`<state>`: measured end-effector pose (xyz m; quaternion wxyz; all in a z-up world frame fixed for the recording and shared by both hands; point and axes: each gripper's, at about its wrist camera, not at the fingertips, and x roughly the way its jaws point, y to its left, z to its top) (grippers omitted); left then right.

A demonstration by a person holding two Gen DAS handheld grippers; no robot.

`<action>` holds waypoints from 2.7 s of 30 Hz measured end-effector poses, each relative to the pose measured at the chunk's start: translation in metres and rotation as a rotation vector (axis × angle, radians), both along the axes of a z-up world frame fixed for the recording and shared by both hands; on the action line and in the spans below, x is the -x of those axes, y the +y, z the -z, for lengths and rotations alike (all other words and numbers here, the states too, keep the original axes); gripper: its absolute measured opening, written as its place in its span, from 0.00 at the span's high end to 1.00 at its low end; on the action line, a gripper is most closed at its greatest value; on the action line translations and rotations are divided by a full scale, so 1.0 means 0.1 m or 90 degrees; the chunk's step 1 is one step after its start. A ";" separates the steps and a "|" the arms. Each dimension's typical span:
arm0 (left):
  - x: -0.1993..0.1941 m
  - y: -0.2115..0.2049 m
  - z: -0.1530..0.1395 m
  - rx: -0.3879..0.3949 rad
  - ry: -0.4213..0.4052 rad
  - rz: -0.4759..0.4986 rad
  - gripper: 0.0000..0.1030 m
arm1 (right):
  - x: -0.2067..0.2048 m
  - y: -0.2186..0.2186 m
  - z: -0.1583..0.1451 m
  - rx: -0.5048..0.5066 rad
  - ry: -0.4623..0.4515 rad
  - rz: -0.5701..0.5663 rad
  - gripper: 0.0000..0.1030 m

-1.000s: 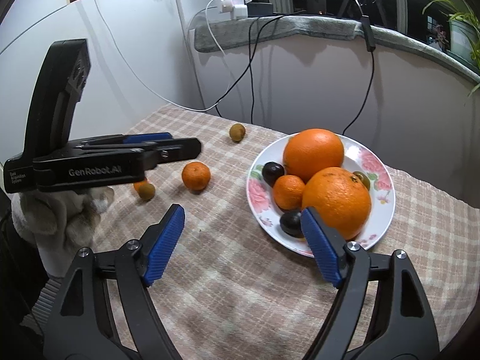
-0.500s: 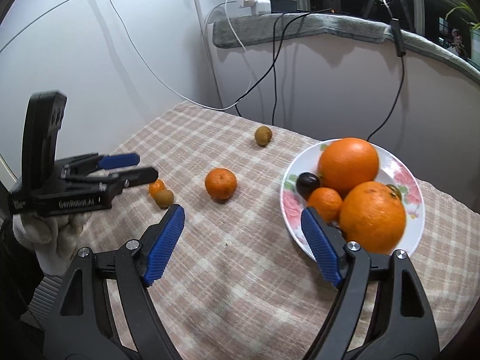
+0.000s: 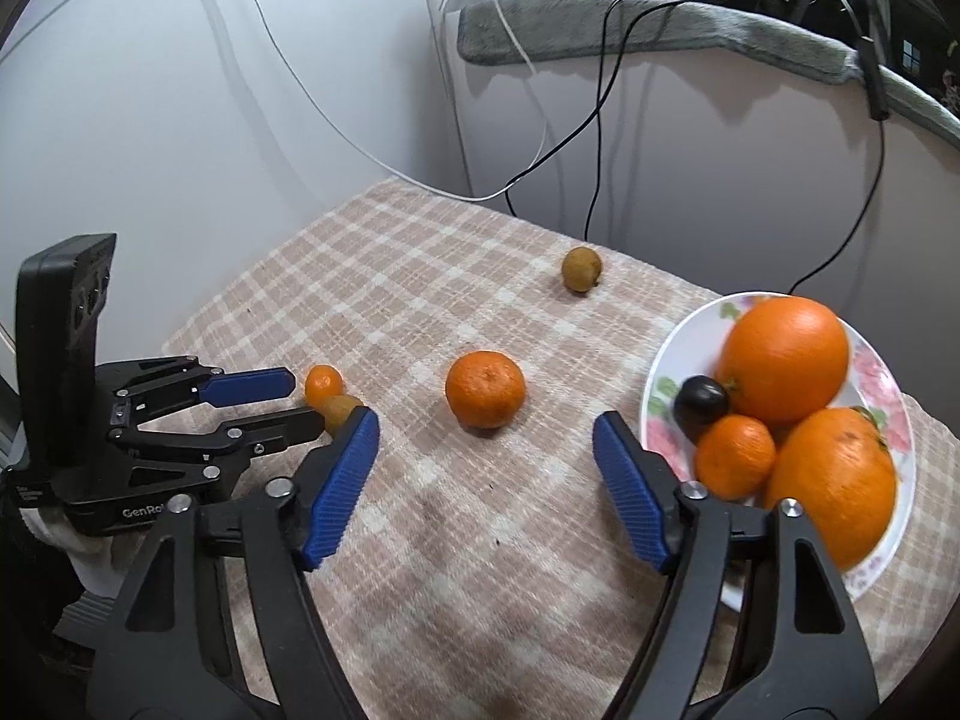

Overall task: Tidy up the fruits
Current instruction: 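Move both grippers back to the loose mandarin and kiwi on the cloth, then grasp the mandarin with the right gripper while the left gripper grasps a kiwi, then carry the mandarin and kiwi to the plate and open both grippers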

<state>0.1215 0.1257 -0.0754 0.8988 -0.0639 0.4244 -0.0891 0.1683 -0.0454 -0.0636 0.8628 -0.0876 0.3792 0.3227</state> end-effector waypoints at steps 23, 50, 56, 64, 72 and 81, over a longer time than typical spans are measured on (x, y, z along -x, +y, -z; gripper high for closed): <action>-0.10 -0.37 0.08 -0.126 -0.027 0.069 0.73 | -0.39 0.35 0.37 0.059 0.058 0.007 0.51; 0.02 -0.26 -0.01 -0.085 -0.039 0.046 0.74 | -0.22 0.05 0.17 0.014 0.042 0.019 0.60; 0.08 -0.21 0.07 -0.083 -0.015 0.033 0.73 | -0.19 0.04 0.21 0.015 0.045 0.014 0.60; -0.13 -0.35 0.10 -0.135 -0.014 0.042 0.74 | -0.18 0.05 0.22 0.011 0.044 0.011 0.60; -0.13 -0.30 0.09 -0.124 -0.019 0.035 0.79 | -0.15 -0.07 0.13 0.000 0.032 0.019 0.60; -0.10 -0.36 -0.16 -0.065 -0.047 0.034 0.80 | -0.09 -0.25 -0.06 -0.014 0.003 0.024 0.60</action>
